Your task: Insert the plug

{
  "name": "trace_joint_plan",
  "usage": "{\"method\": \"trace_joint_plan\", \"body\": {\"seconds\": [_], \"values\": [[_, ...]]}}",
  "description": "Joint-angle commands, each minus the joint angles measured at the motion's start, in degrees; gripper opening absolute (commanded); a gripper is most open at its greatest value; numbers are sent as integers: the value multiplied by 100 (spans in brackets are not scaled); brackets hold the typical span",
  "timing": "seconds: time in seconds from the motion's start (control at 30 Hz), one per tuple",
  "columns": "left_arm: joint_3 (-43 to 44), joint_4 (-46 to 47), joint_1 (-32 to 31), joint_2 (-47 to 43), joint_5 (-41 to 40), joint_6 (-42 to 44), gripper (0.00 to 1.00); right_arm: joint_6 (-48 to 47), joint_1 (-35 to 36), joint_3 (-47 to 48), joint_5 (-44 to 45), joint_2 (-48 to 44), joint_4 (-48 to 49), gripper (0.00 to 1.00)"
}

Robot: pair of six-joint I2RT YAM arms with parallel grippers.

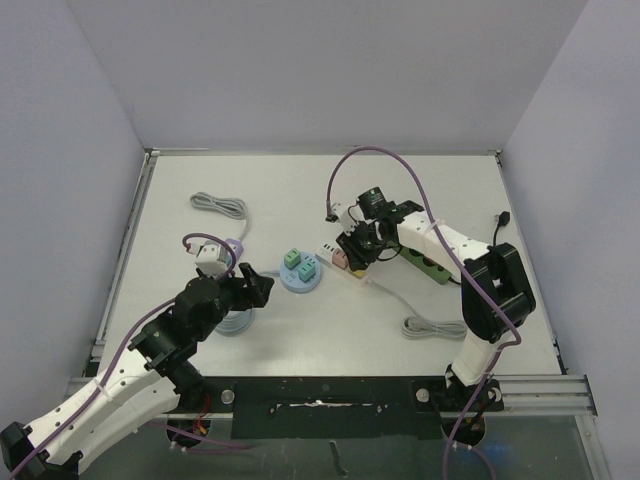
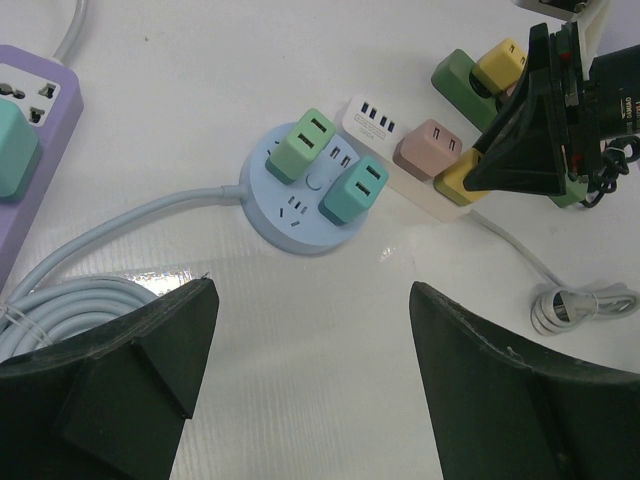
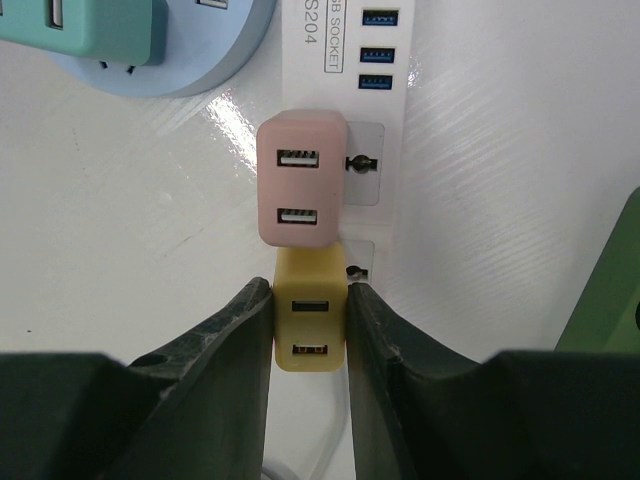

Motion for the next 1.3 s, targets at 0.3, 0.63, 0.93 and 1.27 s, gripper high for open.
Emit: {"method": "trace_joint_plan", "body": {"seconds": [0.3, 0.63, 0.93, 1.27], "values": [[95, 8, 13, -160, -308, -156, 77, 140, 261, -806, 1234, 289, 544, 1], [414, -482, 15, 309, -1025, -972, 77, 663, 272, -1138, 1297, 561, 849, 0], [1017, -875, 33, 443, -505, -686, 77, 1673, 150, -520, 990, -629, 979, 48], [1615, -1293, 42, 572, -490, -105, 78, 3328, 135, -540, 2078, -1967, 1163, 73]]}}
